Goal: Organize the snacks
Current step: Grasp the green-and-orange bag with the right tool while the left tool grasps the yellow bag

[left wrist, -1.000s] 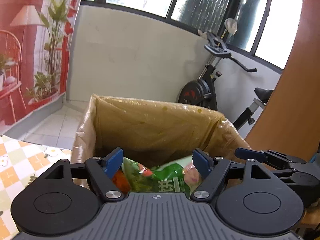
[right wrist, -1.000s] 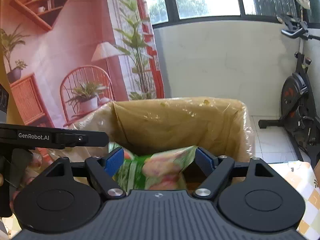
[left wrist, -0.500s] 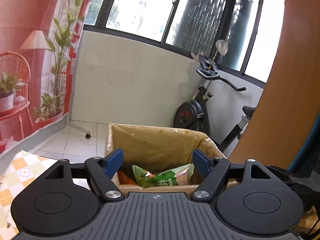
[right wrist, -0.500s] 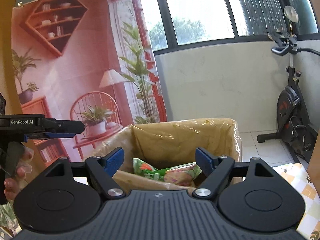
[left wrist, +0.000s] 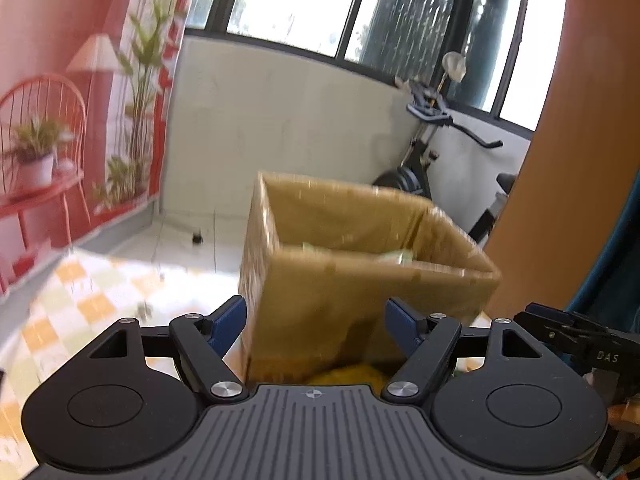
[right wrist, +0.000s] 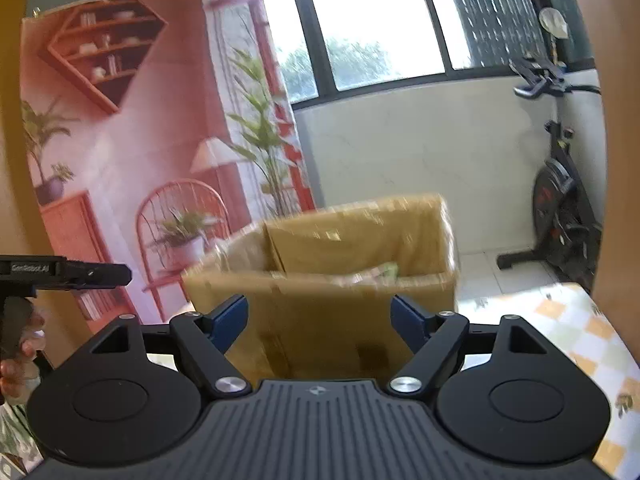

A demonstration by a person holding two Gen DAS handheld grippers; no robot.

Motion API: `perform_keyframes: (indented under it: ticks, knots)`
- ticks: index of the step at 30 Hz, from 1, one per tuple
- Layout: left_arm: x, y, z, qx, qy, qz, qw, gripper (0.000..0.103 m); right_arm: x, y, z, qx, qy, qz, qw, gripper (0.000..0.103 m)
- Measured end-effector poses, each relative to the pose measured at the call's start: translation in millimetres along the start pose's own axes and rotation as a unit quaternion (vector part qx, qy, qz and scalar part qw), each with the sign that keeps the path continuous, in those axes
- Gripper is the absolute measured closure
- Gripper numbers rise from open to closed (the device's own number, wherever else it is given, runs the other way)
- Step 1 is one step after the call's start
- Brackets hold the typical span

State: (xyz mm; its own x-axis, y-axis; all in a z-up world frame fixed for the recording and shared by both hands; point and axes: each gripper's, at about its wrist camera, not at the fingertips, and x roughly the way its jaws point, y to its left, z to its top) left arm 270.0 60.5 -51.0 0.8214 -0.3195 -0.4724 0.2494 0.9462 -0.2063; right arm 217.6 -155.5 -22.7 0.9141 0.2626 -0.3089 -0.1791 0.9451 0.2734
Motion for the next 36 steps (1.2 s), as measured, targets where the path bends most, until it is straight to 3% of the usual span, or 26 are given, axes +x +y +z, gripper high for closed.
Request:
perform_keyframes:
  ticks: [9, 13, 19, 26, 33, 36]
  knots:
    - [30.9, -4.5, -39.4, 0.015, 0.038, -0.008, 0.9991, 0.023, 14.2, -7.1, -52.9, -0.043, 0.059, -0.067, 0.995, 0.022]
    - [40.8, -4.9, -56.2, 0.000, 0.051, -0.027, 0.9984, 0.012, 21.6, -15.1, -71.6, -0.027, 0.081, -0.066, 0.994, 0.022]
    - [62.3, -13.5, -79.6, 0.028, 0.088, 0.001, 0.9957, 0.012, 40.4, -14.4, -88.4, -0.055, 0.118, -0.073, 0.989, 0.013]
    - [84.4, -9.1, -87.4, 0.043, 0.123, 0.002, 0.9914, 0.011, 57.7, -27.7, -103.4, -0.076, 0.128, -0.092, 0.985, 0.007]
    - [104.3, -3.3, -86.5, 0.018, 0.139, -0.016, 0.9900, 0.011, 77.1, -38.8, -114.7, -0.062, 0.151, -0.079, 0.983, 0.007]
    - [106.8, -1.3, -86.3, 0.006, 0.134, -0.010, 0.9910, 0.009, 81.6, -40.7, -115.6, -0.054, 0.142, -0.070, 0.986, 0.001]
